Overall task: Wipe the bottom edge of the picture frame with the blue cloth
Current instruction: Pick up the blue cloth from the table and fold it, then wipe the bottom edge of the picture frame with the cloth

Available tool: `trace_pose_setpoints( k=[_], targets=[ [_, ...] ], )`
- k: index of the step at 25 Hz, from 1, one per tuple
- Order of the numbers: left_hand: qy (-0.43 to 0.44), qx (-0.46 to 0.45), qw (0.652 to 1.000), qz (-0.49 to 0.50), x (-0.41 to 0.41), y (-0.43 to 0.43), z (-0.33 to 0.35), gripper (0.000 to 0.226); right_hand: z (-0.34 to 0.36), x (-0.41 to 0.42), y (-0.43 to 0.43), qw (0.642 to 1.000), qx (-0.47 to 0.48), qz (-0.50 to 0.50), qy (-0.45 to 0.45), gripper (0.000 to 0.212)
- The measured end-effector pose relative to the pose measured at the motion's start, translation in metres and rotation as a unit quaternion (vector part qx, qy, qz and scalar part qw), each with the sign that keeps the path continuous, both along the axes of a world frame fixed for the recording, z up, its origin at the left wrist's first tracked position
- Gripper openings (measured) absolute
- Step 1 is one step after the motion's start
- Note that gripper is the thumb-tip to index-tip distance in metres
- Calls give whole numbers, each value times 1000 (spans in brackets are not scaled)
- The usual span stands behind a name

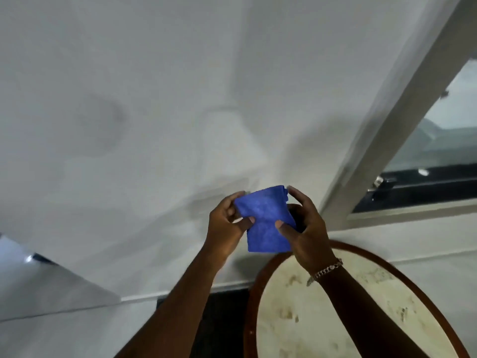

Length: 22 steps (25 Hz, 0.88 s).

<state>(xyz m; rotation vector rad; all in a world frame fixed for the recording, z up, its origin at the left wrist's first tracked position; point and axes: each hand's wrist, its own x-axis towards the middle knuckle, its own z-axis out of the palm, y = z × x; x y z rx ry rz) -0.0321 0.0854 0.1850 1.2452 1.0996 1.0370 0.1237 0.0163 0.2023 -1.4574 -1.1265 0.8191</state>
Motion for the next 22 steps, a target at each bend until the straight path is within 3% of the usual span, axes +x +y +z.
trace_pose_setpoints(
  k=[4,7,10,12,16,19,22],
  targets=[
    [-22,111,994,6,-7,25,121,41,108,-10,20,978,174,-66,-90,60],
    [-34,206,978,16,-6,37,220,38,183,-24,35,885,308,-229,-263,59],
    [-33,312,950,0,-2,41,303,33,239,-40,55,810,348,-250,-400,61],
    [-32,364,931,-8,-2,40,347,29,267,-50,72,786,369,-238,-434,61],
    [-28,446,894,-28,-15,40,410,35,320,-59,110,736,460,-266,-419,69],
    [80,582,809,10,-44,50,448,38,358,-71,142,689,492,-293,-444,59],
    [194,709,670,105,-83,69,478,40,361,-78,164,667,463,-345,-470,53]
  ],
)
